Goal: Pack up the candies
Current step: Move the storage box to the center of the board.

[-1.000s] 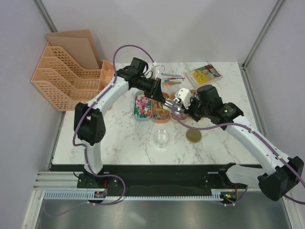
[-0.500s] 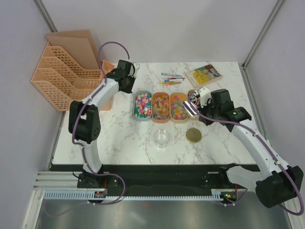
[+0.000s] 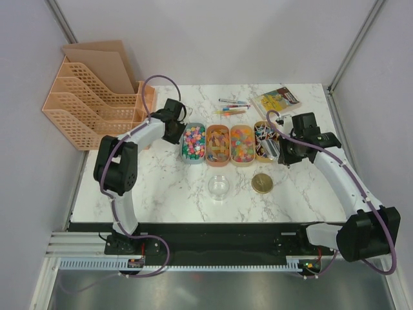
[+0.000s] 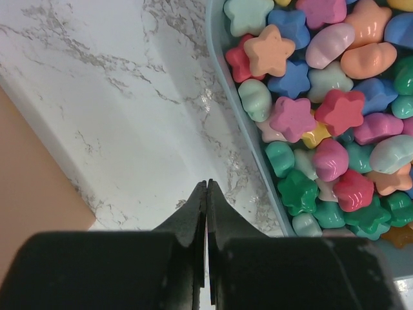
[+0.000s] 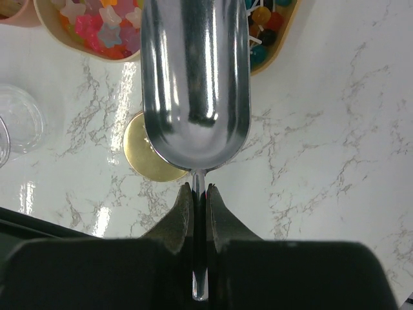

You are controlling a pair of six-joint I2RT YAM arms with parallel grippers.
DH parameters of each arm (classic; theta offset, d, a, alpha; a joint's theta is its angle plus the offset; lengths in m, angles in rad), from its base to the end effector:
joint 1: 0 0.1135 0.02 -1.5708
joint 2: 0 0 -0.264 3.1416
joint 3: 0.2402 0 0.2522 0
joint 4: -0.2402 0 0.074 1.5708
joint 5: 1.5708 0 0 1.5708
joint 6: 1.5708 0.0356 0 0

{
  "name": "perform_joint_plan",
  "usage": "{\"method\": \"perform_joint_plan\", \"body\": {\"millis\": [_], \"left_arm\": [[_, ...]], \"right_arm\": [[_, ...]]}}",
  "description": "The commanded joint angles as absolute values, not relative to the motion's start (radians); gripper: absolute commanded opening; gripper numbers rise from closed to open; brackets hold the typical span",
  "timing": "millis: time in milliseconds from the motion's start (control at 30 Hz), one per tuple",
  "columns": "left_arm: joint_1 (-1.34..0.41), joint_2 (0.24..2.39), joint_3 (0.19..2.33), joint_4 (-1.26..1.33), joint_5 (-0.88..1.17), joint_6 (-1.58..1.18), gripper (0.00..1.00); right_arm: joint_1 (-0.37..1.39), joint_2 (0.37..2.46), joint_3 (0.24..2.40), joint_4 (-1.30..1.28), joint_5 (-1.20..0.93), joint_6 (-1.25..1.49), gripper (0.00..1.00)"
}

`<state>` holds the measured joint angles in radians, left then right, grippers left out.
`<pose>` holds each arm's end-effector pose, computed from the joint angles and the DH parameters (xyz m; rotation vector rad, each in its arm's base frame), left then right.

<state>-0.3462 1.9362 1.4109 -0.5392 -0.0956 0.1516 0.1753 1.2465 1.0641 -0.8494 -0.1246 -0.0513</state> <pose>0.3863 -0.1357 0.1934 0.6159 2.5552 0.0591 0.2393 0.0469 0.2845 -0.3389 2.5821 0.2067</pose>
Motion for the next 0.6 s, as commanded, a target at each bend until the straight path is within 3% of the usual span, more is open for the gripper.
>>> {"method": "perform_joint_plan", "body": {"millis": [0,567], "left_arm": [[-0.353,1.875,1.394,-0.482,-0.065,0.175,0.02],[-0.462,1.916,1.424,-0.477,0.025,0.193,0.02]], "right_arm": [[0.16,1.262,1.146,-0.89,-0.118,-0.017,0.0],[0.1,1.396,1.258,-0.931,-0.098,-0.035,0.0]]}}
